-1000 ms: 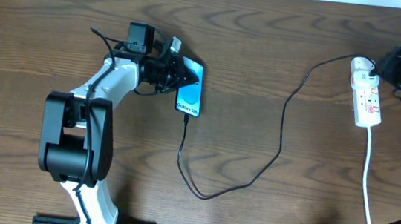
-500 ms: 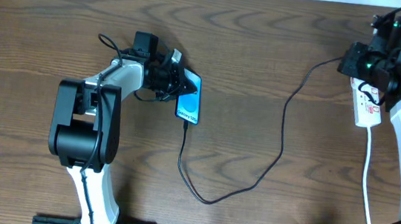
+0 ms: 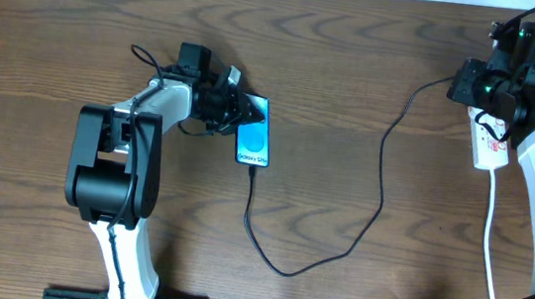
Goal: Plug charger to phone and switch on socket
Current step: 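Lower the phone flat onto the table with the left gripper and release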
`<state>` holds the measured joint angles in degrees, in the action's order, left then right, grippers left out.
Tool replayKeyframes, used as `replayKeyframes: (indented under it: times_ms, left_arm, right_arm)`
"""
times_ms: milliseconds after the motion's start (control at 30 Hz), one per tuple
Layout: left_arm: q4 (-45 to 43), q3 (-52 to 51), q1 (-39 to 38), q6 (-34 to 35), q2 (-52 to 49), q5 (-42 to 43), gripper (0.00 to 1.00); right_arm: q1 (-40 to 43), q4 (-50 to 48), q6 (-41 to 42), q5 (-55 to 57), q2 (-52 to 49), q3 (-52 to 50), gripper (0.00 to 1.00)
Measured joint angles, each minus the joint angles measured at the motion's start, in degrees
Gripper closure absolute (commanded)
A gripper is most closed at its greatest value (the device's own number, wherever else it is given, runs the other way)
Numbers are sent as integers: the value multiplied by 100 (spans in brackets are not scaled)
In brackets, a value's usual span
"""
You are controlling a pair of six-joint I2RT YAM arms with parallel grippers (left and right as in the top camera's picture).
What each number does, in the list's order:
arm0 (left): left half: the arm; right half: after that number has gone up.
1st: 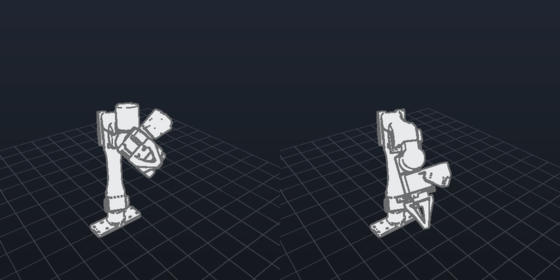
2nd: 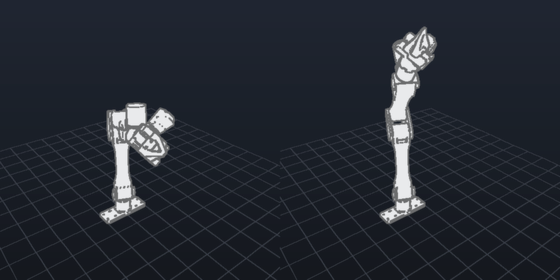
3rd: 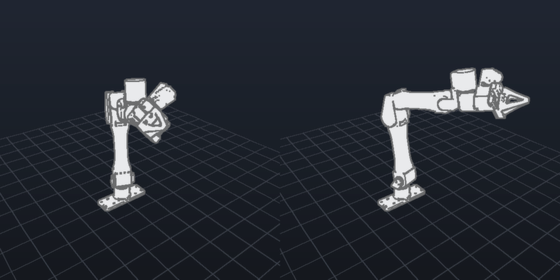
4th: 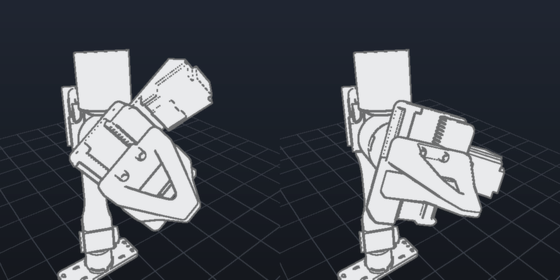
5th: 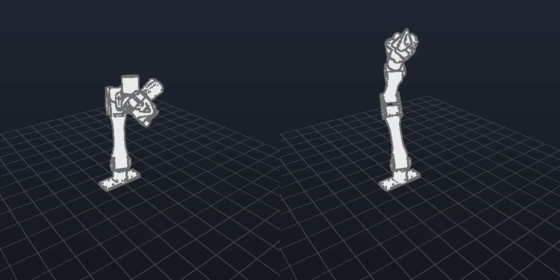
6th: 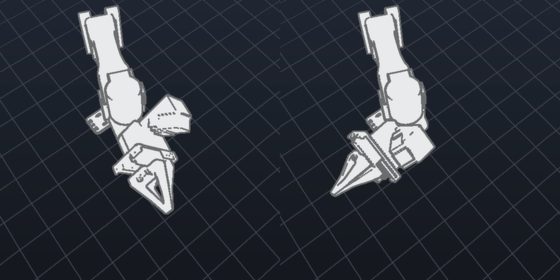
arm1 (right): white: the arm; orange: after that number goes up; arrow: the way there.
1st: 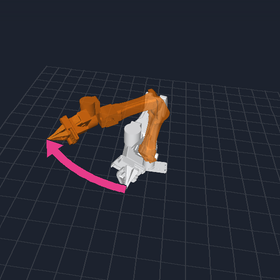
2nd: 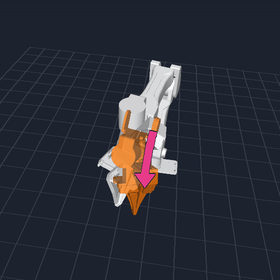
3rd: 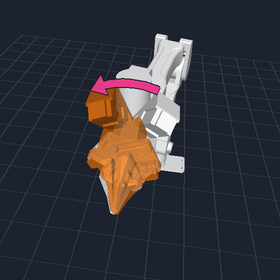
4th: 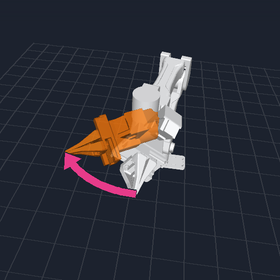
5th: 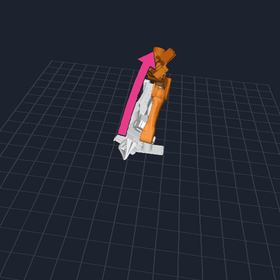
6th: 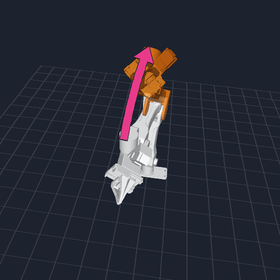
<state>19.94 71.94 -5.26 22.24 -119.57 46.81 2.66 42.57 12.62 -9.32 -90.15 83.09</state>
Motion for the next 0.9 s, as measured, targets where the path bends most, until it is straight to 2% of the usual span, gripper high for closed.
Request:
replayKeyframes:
  times_ms: [367,467,600,900]
  left_arm:
    - [0,74,-7,-11,20,-153,46]
    - [0,94,2,-111,52,-267,38]
    - [4,103,98,-273,146,-476,32]
    - [153,98,466,-433,494,-1137,30]
  right_arm:
    - [0,74,-122,0,0,0,96]
    - [0,153,-197,4,0,0,94]
    - [0,284,-308,20,0,0,92]
    - [0,330,-417,39,0,0,85]
